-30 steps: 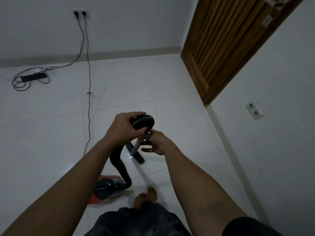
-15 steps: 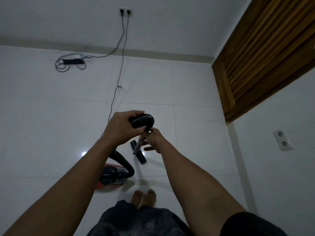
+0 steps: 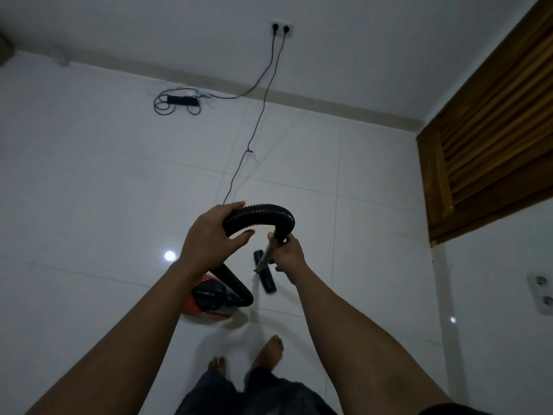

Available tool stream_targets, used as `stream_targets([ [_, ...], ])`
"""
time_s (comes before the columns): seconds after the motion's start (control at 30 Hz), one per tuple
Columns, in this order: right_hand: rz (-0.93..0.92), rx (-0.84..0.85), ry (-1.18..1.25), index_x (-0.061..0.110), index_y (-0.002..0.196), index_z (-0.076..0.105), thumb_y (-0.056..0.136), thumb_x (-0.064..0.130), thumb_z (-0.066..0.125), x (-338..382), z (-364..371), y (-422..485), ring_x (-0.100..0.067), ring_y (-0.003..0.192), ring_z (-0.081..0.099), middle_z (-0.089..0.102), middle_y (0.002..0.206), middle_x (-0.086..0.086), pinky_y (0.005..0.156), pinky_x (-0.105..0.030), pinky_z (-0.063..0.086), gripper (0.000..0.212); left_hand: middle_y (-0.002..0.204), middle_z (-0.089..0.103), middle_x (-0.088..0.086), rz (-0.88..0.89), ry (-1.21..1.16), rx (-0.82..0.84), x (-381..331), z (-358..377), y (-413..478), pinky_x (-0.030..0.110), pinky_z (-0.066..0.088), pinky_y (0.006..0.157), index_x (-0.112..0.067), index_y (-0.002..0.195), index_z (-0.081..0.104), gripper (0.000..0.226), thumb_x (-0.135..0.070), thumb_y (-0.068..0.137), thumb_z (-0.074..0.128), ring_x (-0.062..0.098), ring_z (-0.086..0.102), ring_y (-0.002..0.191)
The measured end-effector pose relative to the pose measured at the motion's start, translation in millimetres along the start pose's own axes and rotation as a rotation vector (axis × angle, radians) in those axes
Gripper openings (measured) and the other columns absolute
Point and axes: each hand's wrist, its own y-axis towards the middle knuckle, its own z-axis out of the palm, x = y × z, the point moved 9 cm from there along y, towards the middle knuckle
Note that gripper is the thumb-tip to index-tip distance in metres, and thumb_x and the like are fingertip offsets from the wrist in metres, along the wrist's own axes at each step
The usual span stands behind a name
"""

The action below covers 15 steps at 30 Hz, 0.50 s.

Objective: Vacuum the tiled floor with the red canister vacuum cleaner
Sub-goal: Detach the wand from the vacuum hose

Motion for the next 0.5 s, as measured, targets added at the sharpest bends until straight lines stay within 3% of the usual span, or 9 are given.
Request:
stream_targets([
  [0.1, -0.012, -0.043, -0.001, 0.022, 0.105, 0.054, 0.093, 0.053, 0.053, -2, 16, -5, -0.018, 0.067, 0.071, 0.066, 0.083, 0.0, 0.044, -0.023, 0.046, 0.034, 0.124, 0.056, -0.004, -0.165, -0.054, -0.042, 53, -6, -24, 0.028, 0.044, 0.094, -0.026, 0.139, 0.053, 0.059, -0.031, 0.085, 0.076, 0.009, 0.054, 0.11],
  [0.2, -0.004, -0.044, 0.02, 0.021, 0.11, 0.054, 0.092, 0.055, 0.053, -9, 33, -13, -0.02, 0.069, 0.073, 0.067, 0.088, -0.002, 0.042, -0.022, 0.044, 0.038, 0.122, 0.059, 0.004, -0.265, -0.095, -0.021, 89, -2, -43, 0.039, 0.052, 0.093, -0.025, 0.134, 0.055, 0.048, -0.027, 0.089, 0.07, 0.019, 0.058, 0.11],
  [0.33, -0.01, -0.073, 0.036, 0.017, 0.111, 0.054, 0.094, 0.053, 0.053, -14, 59, -26, -0.028, 0.075, 0.073, 0.069, 0.092, -0.009, 0.06, -0.033, 0.05, 0.04, 0.114, 0.058, -0.002, -0.315, -0.174, -0.021, 115, -6, -59, 0.024, 0.042, 0.08, -0.023, 0.13, 0.052, 0.043, -0.027, 0.091, 0.07, 0.016, 0.057, 0.103],
  [0.5, 0.024, -0.13, 0.104, 0.018, 0.108, 0.056, 0.095, 0.051, 0.053, -27, 89, -48, -0.028, 0.079, 0.072, 0.071, 0.093, -0.012, 0.079, -0.045, 0.056, 0.035, 0.105, 0.061, -0.002, -0.3, -0.247, 0.066, 131, -22, -67, 0.023, 0.043, 0.074, -0.022, 0.121, 0.055, 0.035, -0.023, 0.09, 0.072, 0.014, 0.058, 0.093],
])
